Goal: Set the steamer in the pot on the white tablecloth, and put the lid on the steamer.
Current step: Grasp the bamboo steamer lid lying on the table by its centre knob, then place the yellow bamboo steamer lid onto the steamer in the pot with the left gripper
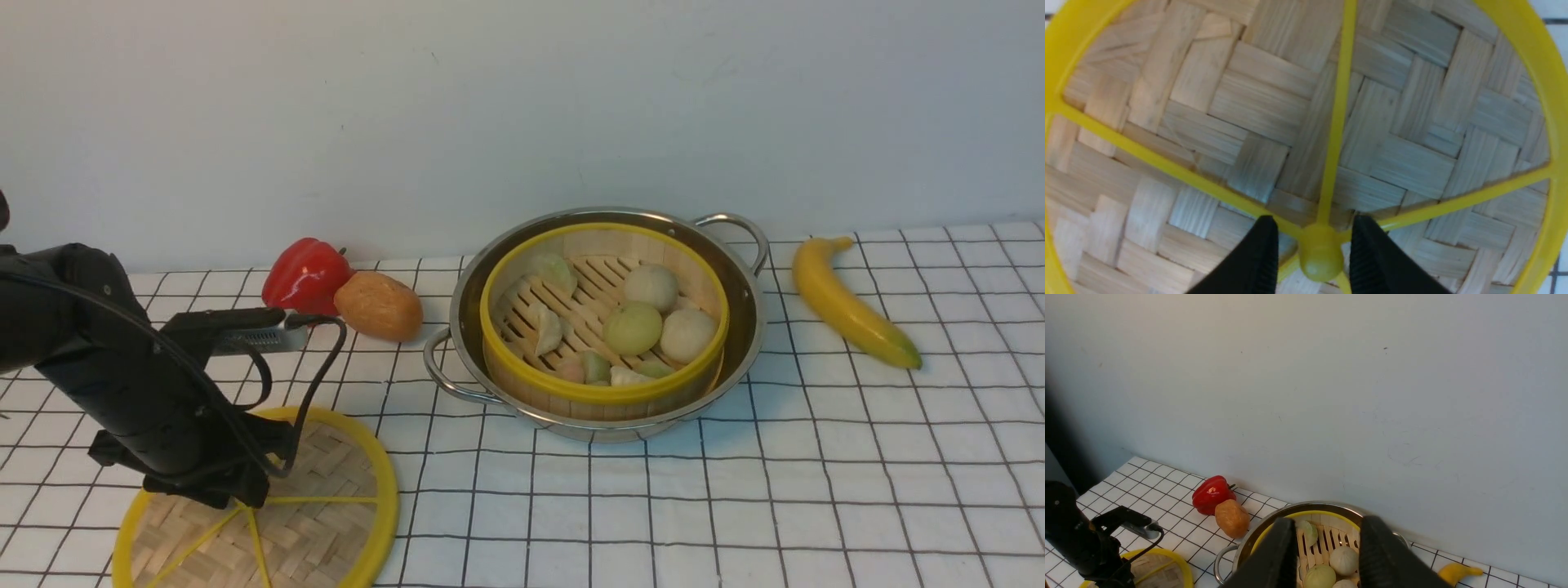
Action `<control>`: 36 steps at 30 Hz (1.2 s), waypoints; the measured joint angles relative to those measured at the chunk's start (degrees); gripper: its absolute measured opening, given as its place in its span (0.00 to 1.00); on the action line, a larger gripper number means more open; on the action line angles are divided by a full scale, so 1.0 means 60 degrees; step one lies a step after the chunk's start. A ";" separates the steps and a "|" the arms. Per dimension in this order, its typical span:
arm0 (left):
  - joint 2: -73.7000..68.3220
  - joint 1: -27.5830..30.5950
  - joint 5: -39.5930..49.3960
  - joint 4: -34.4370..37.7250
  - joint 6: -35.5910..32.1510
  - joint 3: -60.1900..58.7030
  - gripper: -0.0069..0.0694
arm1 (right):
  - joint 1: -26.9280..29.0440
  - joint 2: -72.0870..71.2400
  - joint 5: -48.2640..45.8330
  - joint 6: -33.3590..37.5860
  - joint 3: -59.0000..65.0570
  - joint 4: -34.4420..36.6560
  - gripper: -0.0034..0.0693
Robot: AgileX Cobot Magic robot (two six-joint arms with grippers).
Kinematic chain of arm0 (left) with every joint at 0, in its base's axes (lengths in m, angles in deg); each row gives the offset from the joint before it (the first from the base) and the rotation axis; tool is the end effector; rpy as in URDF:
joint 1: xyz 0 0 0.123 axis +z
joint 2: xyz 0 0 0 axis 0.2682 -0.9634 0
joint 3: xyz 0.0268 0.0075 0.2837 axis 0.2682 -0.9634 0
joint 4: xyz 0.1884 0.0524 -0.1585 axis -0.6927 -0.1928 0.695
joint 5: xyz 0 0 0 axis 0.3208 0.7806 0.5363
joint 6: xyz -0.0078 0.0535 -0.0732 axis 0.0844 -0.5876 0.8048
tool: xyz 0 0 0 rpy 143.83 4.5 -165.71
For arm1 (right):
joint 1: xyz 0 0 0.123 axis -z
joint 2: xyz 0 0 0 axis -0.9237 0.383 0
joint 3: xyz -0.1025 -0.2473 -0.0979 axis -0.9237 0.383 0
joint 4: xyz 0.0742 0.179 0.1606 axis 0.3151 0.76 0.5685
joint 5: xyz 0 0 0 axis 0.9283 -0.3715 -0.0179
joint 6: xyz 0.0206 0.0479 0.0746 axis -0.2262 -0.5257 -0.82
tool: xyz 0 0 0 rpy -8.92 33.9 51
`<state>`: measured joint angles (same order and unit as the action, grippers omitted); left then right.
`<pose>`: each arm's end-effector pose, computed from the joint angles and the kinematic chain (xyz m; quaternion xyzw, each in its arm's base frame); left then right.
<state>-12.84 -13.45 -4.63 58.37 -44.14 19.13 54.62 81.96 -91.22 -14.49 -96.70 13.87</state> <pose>0.3102 -0.0004 0.1674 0.0220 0.9966 -0.0623 0.0491 0.0873 0.0429 0.5477 -0.1278 0.8096 0.1874 0.5414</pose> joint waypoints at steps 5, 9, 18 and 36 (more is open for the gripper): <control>-0.0022 0.0000 0.0000 0.0010 0.0000 0.0000 0.39 | 0.0000 0.0000 0.0000 0.0000 0.0000 0.0000 0.38; -0.0022 0.0000 0.0040 -0.0049 0.0000 0.0010 0.25 | 0.0000 0.0000 0.0000 0.0000 0.0000 0.0000 0.38; 0.0465 0.0000 0.1829 -0.1688 0.0449 0.1122 0.25 | 0.0000 0.0000 0.0000 0.0000 0.0000 0.0000 0.38; -0.2377 -0.4570 0.3367 -0.1478 0.0714 0.9113 0.25 | 0.0000 0.0000 0.0000 -0.0051 0.0000 0.0038 0.38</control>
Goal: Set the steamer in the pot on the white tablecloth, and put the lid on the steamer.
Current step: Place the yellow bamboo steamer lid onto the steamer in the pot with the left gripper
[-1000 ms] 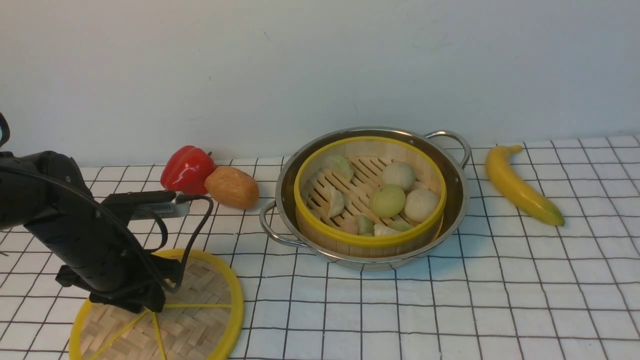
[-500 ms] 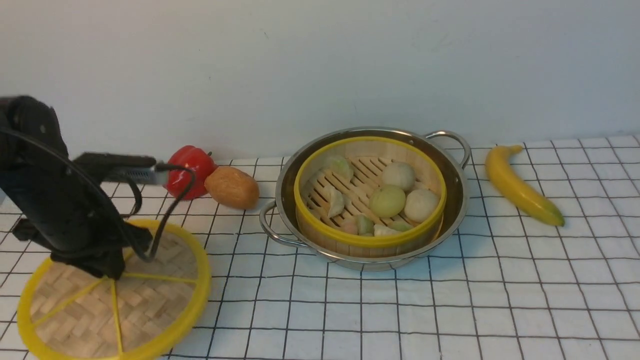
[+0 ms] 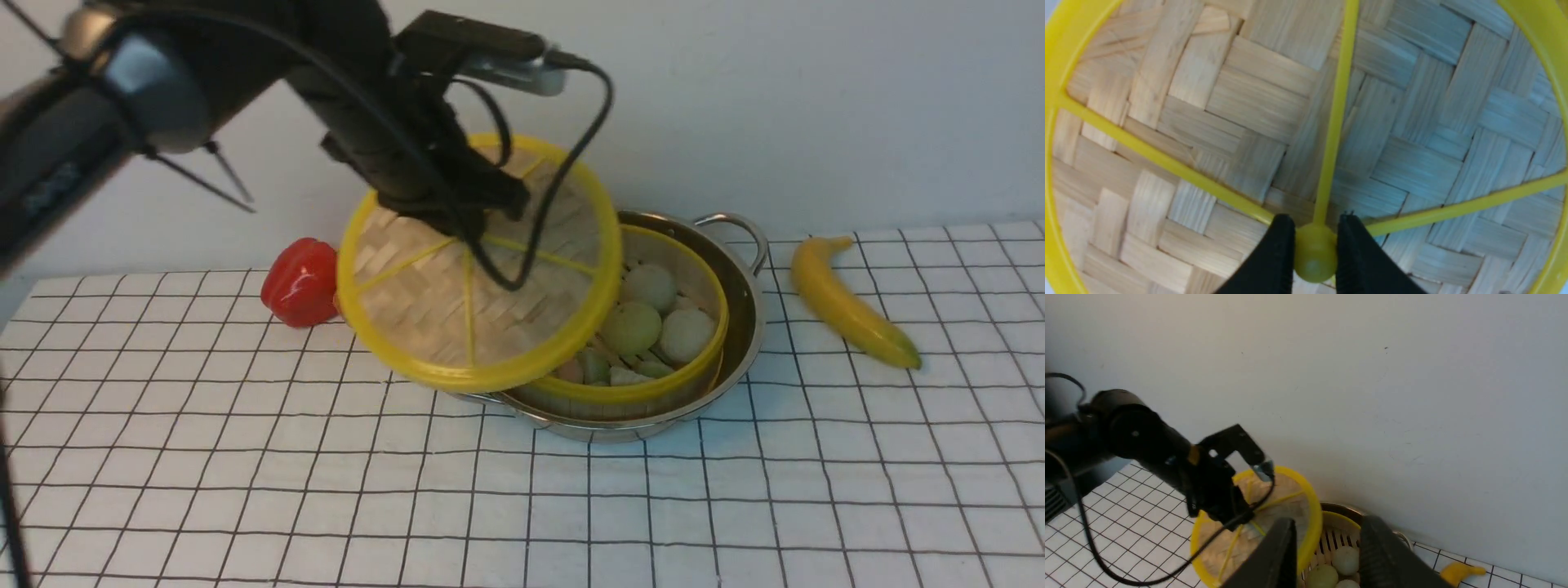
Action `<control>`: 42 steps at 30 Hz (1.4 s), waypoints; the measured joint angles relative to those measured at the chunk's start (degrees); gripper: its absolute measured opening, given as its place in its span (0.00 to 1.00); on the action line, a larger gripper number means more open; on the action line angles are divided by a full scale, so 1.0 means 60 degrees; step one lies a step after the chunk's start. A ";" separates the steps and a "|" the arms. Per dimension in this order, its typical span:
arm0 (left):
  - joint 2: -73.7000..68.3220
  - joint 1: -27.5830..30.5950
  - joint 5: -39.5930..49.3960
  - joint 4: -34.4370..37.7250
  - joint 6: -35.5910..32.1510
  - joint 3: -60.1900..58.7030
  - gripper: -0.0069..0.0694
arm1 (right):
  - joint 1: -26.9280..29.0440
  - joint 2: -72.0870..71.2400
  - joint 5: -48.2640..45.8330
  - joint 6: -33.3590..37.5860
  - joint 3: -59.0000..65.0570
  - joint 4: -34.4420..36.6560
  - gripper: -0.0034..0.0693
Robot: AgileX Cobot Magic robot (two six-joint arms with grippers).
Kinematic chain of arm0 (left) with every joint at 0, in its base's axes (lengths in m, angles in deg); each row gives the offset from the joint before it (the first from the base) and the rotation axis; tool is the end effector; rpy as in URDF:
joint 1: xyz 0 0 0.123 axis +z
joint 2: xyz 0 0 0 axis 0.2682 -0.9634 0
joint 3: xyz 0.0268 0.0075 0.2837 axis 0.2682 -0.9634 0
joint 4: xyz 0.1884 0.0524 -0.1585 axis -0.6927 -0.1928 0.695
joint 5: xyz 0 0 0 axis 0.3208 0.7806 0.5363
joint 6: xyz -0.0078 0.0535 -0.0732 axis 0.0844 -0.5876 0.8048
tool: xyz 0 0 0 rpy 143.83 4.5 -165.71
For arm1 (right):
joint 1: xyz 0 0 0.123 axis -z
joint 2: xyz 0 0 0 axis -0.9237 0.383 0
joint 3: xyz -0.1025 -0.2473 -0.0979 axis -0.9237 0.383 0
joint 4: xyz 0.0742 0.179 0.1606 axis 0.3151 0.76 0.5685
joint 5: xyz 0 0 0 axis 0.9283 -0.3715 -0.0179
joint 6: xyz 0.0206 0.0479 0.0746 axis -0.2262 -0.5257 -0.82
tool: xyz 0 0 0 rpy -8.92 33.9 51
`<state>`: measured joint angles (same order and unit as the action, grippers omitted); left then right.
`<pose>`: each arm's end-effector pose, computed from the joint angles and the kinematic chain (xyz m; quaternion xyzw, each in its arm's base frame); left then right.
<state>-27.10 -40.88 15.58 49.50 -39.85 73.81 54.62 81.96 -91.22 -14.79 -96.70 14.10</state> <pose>0.3986 -0.1907 0.3140 0.2690 0.9384 -0.0454 0.2119 0.0871 0.0432 0.5477 -0.1262 0.8096 0.1907 0.5406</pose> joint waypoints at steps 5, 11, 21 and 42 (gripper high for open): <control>-0.1720 -0.0746 0.0294 -0.0634 0.0047 0.2448 0.25 | 0.0000 0.0000 0.0000 0.0000 0.0000 0.0042 0.38; -0.2712 -0.1125 0.0305 -0.0785 0.0067 0.3620 0.25 | 0.0000 0.0000 0.0000 0.0000 0.0000 0.0086 0.38; -0.2887 -0.1169 0.0447 -0.0917 0.0266 0.3659 0.25 | 0.0000 0.0000 0.0000 0.0000 0.0000 0.0156 0.38; -0.1416 -0.1169 0.0463 -0.0881 0.0720 0.2123 0.25 | 0.0000 0.0000 0.0000 -0.0086 0.0000 0.0164 0.38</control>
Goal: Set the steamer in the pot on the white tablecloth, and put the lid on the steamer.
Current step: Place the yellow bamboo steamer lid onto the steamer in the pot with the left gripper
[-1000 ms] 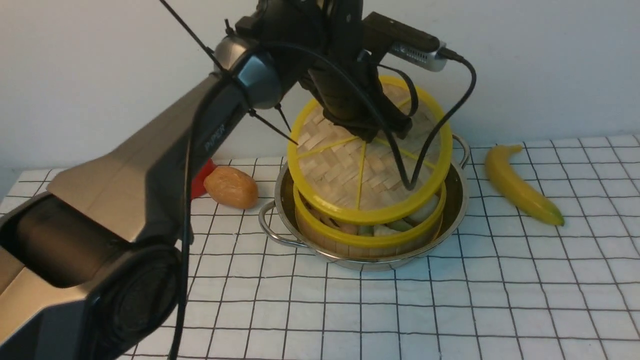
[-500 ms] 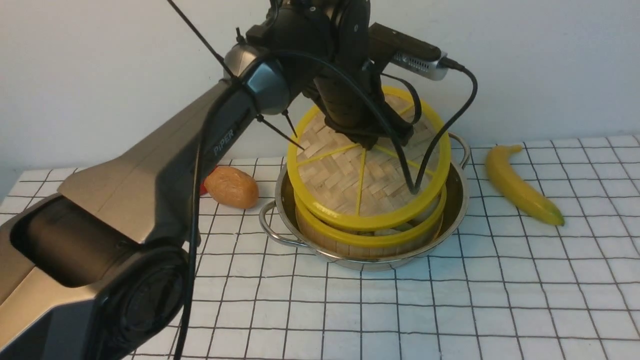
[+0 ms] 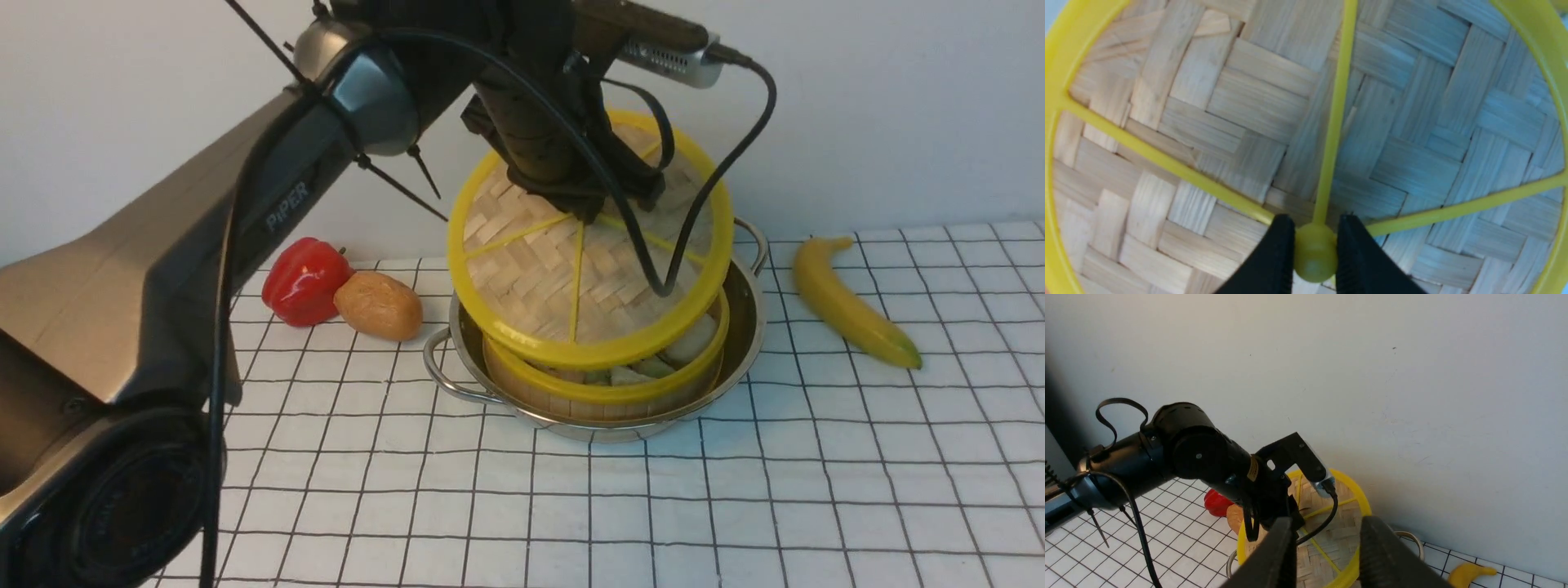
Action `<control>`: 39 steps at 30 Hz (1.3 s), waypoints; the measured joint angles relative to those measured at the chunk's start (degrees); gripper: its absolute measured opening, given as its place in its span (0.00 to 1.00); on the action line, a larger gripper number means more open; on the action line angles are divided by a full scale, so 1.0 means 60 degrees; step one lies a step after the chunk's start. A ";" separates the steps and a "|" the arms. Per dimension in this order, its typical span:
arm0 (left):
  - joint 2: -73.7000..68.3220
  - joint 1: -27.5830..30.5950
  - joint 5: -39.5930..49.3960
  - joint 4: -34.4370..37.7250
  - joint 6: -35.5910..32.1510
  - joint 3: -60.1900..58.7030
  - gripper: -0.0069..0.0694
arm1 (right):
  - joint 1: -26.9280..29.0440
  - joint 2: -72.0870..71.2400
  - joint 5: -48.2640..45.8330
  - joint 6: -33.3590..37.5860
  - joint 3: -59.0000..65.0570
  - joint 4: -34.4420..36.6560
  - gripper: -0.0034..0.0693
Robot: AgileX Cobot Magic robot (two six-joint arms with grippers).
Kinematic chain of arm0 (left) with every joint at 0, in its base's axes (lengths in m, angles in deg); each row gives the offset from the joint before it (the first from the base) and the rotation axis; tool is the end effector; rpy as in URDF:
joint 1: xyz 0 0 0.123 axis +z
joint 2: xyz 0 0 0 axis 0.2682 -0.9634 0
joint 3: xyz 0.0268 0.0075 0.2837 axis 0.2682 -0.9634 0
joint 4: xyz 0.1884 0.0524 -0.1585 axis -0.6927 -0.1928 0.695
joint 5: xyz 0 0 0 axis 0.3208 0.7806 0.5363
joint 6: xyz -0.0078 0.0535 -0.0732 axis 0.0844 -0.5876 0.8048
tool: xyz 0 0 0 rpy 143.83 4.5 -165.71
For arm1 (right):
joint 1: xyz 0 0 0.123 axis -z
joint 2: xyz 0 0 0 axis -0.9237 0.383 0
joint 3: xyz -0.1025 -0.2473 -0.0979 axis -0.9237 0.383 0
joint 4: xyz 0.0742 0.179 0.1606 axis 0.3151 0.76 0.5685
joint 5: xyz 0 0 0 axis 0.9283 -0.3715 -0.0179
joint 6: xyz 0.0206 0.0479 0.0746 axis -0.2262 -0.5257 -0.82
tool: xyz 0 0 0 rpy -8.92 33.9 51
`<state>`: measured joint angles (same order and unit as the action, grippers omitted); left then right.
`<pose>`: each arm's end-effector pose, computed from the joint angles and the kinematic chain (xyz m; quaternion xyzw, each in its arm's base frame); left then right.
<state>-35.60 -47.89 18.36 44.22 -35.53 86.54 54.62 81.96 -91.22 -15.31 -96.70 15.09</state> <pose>0.4041 -0.2487 0.3081 0.2954 0.9270 -0.0251 0.2299 0.0865 0.0445 0.5480 -0.1246 0.8090 0.2013 0.5381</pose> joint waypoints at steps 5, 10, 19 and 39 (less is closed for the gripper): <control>-0.0046 0.0000 0.0015 -0.0049 0.0002 -0.0274 0.25 | 0.0000 0.0000 0.0000 -0.0077 0.0000 0.0008 0.38; -0.0150 -0.0039 0.0015 -0.0059 0.0002 -0.0274 0.25 | 0.0000 0.0000 0.0000 -0.0083 0.0000 0.0008 0.38; -0.0580 -0.0091 -0.0494 -0.0083 -0.0176 -0.0285 0.25 | 0.0000 0.0000 0.0000 -0.0092 0.0000 0.0008 0.38; -0.1048 -0.0099 -0.1577 -0.0110 -0.0624 -0.0285 0.25 | 0.0000 0.0000 0.0000 -0.0092 0.0000 0.0008 0.38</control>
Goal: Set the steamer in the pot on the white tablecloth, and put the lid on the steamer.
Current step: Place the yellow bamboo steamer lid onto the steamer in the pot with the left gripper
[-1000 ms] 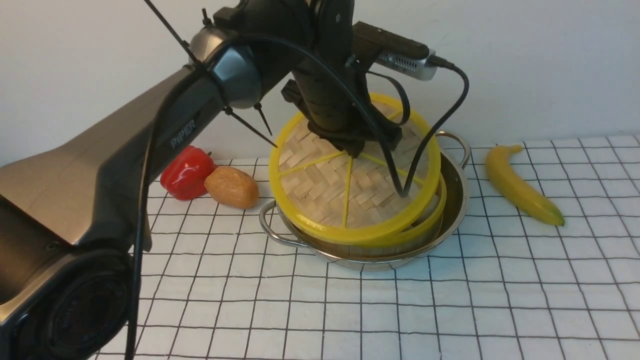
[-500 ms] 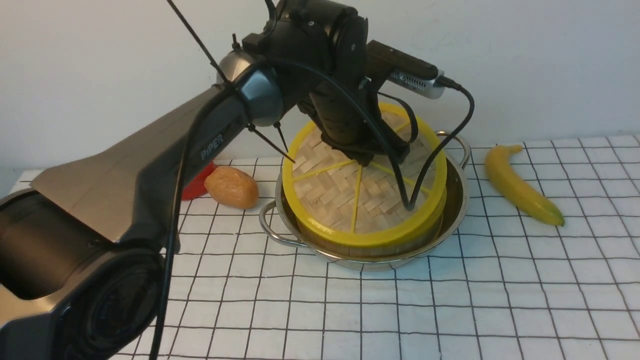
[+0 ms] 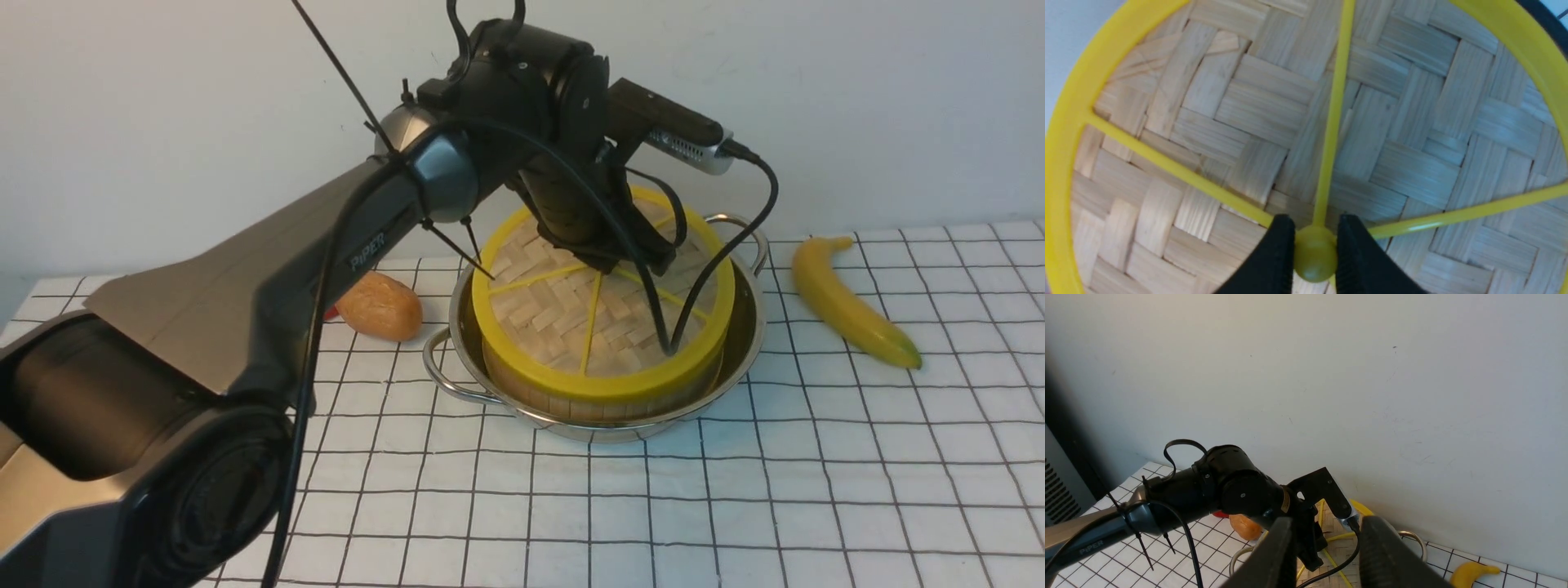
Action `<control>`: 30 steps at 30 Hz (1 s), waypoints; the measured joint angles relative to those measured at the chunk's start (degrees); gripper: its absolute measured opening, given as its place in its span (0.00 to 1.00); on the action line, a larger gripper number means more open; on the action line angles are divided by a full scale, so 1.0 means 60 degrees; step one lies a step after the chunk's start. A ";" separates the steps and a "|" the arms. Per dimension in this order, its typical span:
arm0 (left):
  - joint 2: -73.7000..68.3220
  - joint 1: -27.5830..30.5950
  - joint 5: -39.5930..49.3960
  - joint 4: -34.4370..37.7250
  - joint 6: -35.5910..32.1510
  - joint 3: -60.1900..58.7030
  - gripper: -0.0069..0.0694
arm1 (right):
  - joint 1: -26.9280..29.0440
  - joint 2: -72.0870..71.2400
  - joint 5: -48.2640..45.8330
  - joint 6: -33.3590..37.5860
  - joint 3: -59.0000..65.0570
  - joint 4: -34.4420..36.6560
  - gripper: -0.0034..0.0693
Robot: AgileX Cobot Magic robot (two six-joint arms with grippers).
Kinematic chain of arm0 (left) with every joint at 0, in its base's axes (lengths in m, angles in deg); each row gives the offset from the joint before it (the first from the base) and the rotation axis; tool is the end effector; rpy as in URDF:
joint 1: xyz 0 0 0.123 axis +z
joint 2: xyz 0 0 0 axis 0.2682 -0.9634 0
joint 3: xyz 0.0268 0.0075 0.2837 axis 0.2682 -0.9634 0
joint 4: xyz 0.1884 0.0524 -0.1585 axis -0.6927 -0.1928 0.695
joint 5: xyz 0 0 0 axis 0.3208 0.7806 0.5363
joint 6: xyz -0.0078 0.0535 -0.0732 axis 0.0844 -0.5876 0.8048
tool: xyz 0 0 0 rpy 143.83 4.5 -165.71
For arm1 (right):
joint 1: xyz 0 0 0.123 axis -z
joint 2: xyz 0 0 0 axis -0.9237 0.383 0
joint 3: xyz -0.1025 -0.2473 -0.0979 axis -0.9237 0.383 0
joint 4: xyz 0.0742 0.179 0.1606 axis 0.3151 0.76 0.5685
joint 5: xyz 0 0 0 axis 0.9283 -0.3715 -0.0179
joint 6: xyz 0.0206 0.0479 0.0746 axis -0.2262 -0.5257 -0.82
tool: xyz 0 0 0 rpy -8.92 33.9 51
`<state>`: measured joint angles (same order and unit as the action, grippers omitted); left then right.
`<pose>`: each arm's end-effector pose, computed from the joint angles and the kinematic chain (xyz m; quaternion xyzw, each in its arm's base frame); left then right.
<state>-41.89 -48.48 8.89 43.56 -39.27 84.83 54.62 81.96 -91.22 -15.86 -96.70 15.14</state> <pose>0.4264 -0.2684 0.2526 0.3355 0.9098 -0.0171 0.2436 0.0865 0.0446 0.5480 -0.1208 0.8095 0.2042 0.5370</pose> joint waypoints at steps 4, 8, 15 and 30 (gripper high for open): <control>-0.0045 0.0000 -0.0114 0.0000 -0.0067 0.0000 0.25 | 0.0000 0.0000 0.0000 0.0000 0.0000 0.0000 0.38; -0.0157 0.0000 -0.0231 -0.0005 -0.0085 0.0000 0.25 | 0.0000 0.0000 0.0000 0.0000 0.0000 0.0000 0.38; -0.0157 -0.0011 -0.0399 -0.0085 -0.0103 0.0000 0.25 | 0.0000 0.0000 0.0000 0.0000 0.0000 0.0000 0.38; -0.0201 -0.0037 -0.0432 -0.0273 -0.0094 -0.0007 0.25 | 0.0000 0.0000 0.0000 -0.0011 0.0000 0.0000 0.38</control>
<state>-43.09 -48.71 6.30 41.92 -39.84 84.79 54.62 81.96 -91.22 -15.92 -96.70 15.14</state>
